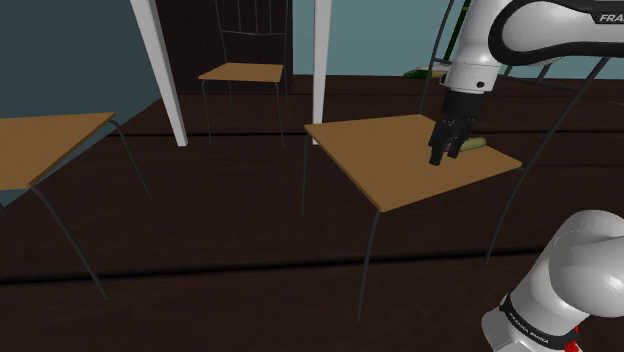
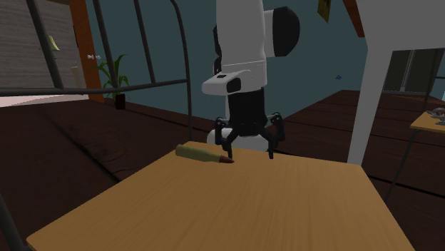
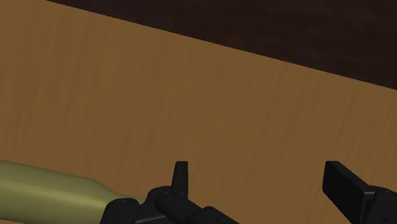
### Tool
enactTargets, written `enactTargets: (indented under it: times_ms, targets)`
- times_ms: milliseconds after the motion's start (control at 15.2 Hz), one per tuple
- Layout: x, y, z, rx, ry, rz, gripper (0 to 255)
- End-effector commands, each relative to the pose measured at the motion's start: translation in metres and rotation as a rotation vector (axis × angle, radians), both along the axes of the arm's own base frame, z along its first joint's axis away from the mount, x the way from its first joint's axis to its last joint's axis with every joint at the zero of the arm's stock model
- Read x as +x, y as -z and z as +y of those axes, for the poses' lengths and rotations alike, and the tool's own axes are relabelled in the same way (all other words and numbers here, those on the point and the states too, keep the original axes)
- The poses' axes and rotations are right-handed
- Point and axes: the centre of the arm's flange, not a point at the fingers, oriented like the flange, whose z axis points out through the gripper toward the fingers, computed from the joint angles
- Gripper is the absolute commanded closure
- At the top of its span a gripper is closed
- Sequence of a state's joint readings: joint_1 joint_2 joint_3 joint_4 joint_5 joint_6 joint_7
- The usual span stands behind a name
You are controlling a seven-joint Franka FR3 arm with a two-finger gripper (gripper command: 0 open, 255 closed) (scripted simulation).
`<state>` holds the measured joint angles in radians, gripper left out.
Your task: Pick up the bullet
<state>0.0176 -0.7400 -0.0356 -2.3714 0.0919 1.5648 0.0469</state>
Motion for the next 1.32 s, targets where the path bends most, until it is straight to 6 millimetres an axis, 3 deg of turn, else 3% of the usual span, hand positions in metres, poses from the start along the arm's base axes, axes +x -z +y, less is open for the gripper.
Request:
enactTargets:
  times_ms: [0,330,594,1122,1254]
  targets:
    - [0.0,0.0,0.0,0.0,0.0,0.0,0]
    - [-0.017,-0.022,-0.042,-0.062,-0.706,-0.054,0]
    - [-0.009,-0.042,-0.077,-0.112,-1.272,-0.098,0]
    - [-0.008,-0.003,-0.078,-0.114,-1.288,-0.099,0]
    - [-0.008,-0.003,-0.078,-0.114,-1.288,-0.099,0]
